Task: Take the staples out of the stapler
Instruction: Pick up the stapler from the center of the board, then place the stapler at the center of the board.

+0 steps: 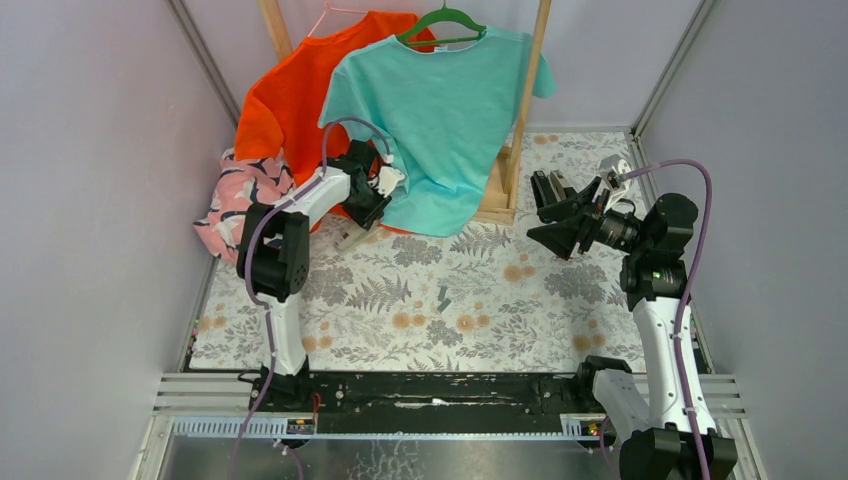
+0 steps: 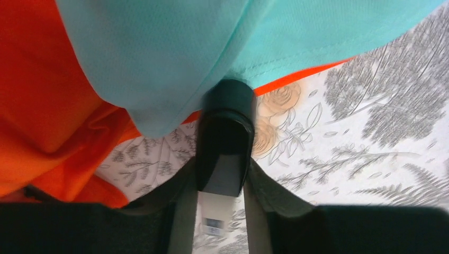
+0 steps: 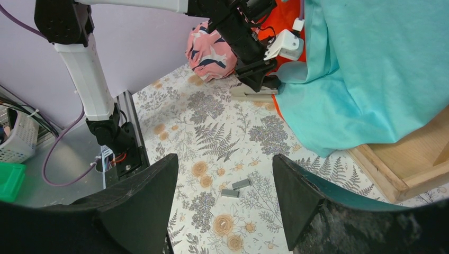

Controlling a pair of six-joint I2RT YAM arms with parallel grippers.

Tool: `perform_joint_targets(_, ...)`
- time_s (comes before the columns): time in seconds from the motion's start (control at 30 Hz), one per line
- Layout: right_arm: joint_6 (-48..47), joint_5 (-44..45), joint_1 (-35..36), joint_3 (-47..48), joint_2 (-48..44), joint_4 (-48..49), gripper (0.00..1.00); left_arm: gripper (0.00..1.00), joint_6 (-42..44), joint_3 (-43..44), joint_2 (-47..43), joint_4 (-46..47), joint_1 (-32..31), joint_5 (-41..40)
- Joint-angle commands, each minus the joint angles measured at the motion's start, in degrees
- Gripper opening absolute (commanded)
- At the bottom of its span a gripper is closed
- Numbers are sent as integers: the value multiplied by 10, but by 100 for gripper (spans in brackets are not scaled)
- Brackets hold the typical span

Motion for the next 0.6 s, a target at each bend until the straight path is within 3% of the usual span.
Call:
perform_joint_targets(0.0, -8, -12, 3, 9, -3, 10, 73, 26, 2, 6, 0, 18, 3, 5)
perform_joint_targets(0.1, -10, -12, 3, 9, -2, 8, 73, 21, -1, 4, -10, 19, 3, 7)
perform_joint_targets(0.27, -15, -12, 3, 12, -3, 2, 73, 0, 3, -23, -60, 28, 0, 11)
perform_joint_targets(0.57, -19, -12, 3, 15, -6, -5, 73, 0, 1, -78, -171, 14, -42, -9)
